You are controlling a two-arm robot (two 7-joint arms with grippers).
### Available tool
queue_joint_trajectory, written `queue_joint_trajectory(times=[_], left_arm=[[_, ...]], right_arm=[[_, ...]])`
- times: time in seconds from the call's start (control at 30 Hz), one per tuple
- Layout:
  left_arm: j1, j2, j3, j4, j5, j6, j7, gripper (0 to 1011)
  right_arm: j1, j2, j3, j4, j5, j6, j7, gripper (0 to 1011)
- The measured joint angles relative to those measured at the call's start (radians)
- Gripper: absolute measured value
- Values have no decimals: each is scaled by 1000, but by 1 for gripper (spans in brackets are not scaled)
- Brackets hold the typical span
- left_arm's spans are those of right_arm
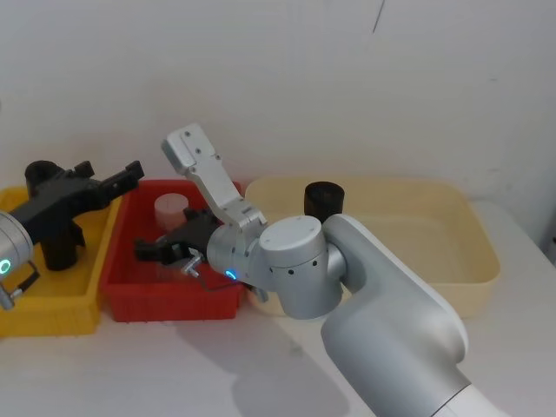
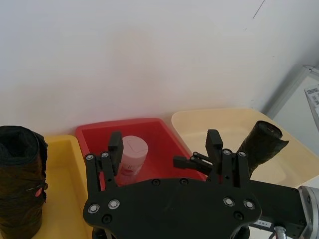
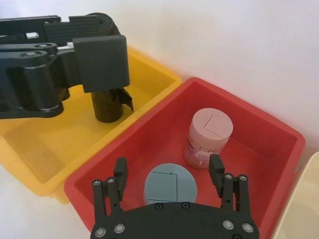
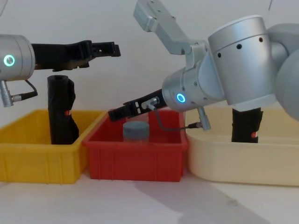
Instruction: Pick up the garbage bag with the one hand and transfer it to the other hand.
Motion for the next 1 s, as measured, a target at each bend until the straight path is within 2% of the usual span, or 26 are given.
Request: queue_joint_trajectory(times=[0.23, 0.53, 1.0], left_arm=[[0, 0, 0, 0, 0, 0, 0, 1001], [0, 0, 0, 0, 0, 0, 0, 1002], [0, 0, 0, 0, 0, 0, 0, 1002]], right_arm=[[1, -7, 11, 9, -1, 15, -1, 1002], [-10, -24, 43, 12, 19, 68, -8, 1001], [-16, -43, 68, 33, 27, 95, -11, 1001]])
